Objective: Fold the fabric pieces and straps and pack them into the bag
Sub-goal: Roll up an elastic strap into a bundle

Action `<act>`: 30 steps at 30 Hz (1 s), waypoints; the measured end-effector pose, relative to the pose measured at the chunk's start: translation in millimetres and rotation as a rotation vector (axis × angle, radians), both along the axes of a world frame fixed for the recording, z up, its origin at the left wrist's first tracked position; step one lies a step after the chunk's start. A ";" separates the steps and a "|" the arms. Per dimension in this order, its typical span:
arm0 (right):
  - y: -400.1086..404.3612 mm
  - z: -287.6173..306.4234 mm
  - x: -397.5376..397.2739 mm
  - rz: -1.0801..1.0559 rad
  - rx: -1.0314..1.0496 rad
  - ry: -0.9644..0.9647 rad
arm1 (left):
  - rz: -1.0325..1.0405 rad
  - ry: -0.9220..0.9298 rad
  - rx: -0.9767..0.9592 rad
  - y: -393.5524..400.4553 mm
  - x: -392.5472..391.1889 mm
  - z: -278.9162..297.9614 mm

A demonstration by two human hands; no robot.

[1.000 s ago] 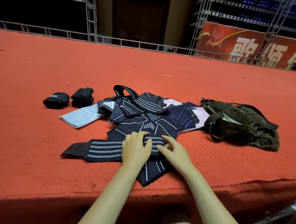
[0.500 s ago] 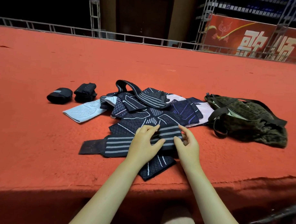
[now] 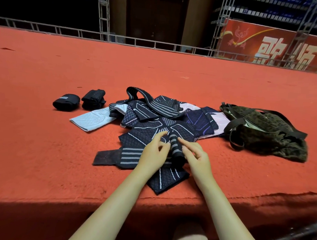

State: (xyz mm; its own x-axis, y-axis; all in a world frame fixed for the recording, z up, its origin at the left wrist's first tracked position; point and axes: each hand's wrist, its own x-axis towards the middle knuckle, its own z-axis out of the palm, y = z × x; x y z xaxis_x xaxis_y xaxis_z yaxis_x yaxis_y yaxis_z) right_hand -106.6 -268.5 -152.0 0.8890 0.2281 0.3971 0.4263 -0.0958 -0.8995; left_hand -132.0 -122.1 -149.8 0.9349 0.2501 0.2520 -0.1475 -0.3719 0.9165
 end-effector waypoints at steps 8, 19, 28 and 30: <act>6.0 -4.9 1.6 0.057 -0.199 0.059 | 0.325 0.049 0.376 7.3 -4.9 -2.8; 9.0 -1.5 2.5 0.038 -0.225 0.203 | 0.232 -0.008 0.231 18.6 -5.8 -3.2; -0.6 4.0 -2.5 -0.099 0.134 0.101 | 0.010 -0.114 0.284 -0.6 -6.3 -6.3; -0.9 3.1 -3.4 -0.099 0.151 0.063 | 0.029 -0.122 0.280 -1.5 -7.3 -4.8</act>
